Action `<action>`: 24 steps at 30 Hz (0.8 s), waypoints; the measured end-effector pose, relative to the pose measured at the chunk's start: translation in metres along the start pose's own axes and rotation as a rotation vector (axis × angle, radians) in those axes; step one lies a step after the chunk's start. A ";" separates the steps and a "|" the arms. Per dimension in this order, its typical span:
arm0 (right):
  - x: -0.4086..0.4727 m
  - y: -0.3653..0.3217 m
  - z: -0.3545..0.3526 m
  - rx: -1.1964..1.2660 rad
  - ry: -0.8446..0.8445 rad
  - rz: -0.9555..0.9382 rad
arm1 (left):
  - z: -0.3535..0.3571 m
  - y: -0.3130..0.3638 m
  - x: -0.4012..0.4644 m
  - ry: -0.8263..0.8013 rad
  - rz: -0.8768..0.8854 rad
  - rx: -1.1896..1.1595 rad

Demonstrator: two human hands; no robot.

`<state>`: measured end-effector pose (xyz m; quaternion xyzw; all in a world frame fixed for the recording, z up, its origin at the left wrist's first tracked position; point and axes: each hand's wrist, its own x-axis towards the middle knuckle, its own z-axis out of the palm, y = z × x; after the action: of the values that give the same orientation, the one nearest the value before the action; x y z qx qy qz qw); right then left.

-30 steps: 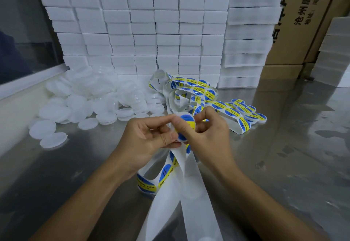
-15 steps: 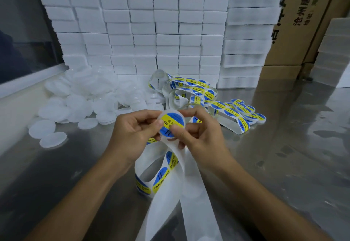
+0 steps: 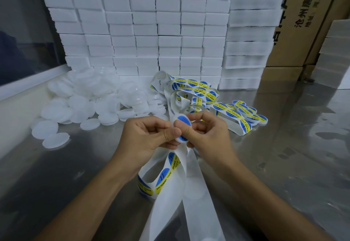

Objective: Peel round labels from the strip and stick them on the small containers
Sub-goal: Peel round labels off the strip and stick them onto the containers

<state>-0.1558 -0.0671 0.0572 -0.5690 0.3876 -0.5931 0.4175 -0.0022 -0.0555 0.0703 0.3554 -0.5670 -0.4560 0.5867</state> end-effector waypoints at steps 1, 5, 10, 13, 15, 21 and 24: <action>0.000 0.000 -0.001 0.019 -0.032 0.002 | 0.000 0.000 0.001 0.013 -0.006 -0.012; -0.001 0.000 -0.002 0.051 -0.135 0.001 | -0.005 0.001 0.003 0.066 -0.013 -0.032; 0.002 0.000 -0.003 0.055 -0.068 -0.042 | -0.005 -0.002 0.004 0.113 -0.036 -0.027; 0.003 0.002 -0.004 0.019 0.026 -0.070 | 0.000 -0.002 0.003 0.070 -0.025 0.012; 0.003 0.006 -0.004 -0.093 0.063 -0.152 | 0.001 -0.002 0.002 0.071 -0.014 0.031; -0.001 0.013 -0.004 -0.510 -0.059 -0.537 | -0.002 -0.001 0.001 0.100 -0.025 0.003; 0.000 0.010 -0.008 -0.508 -0.042 -0.525 | -0.001 -0.001 0.002 0.100 0.000 0.009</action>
<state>-0.1628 -0.0710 0.0478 -0.7467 0.3545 -0.5531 0.1043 -0.0018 -0.0575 0.0700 0.3804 -0.5390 -0.4353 0.6126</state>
